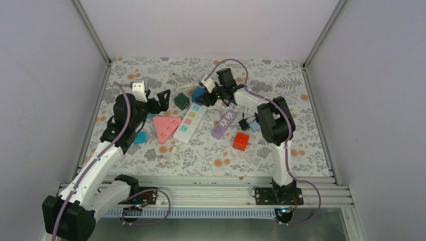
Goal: Insert the plug
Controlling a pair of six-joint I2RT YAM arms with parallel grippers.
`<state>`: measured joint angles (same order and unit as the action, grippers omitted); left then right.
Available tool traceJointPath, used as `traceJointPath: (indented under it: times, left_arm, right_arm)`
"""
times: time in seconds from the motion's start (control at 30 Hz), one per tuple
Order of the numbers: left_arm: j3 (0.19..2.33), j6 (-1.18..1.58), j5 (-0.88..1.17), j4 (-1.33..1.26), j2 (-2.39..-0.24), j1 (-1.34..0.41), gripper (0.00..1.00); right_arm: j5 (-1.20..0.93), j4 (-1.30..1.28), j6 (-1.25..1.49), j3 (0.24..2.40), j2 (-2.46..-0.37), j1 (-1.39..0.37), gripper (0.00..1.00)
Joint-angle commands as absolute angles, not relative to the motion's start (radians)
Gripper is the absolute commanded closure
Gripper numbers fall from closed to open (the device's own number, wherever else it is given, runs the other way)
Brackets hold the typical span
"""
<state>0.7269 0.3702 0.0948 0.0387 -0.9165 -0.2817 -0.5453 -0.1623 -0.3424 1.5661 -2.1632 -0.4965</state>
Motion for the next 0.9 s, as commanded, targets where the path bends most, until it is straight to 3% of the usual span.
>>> traceJointPath:
  times: [0.0,0.5,0.87]
  left_arm:
    - [0.718,0.364,0.104,0.017,-0.918,-0.28,0.0]
    - [0.723,0.368,0.109,0.026,-0.925,-0.281,0.0]
    - [0.731,0.371,0.097,0.035,-0.909,-0.281,0.0]
  right_arm:
    - [-0.515,-0.232,-0.385,1.559,-2.211,-0.502,0.75]
    - [-0.324,-0.457,-0.371,1.611,-2.294,-0.516,0.73]
    - [-0.292,-0.321,-0.258,1.459,-2.234,-0.554,0.73]
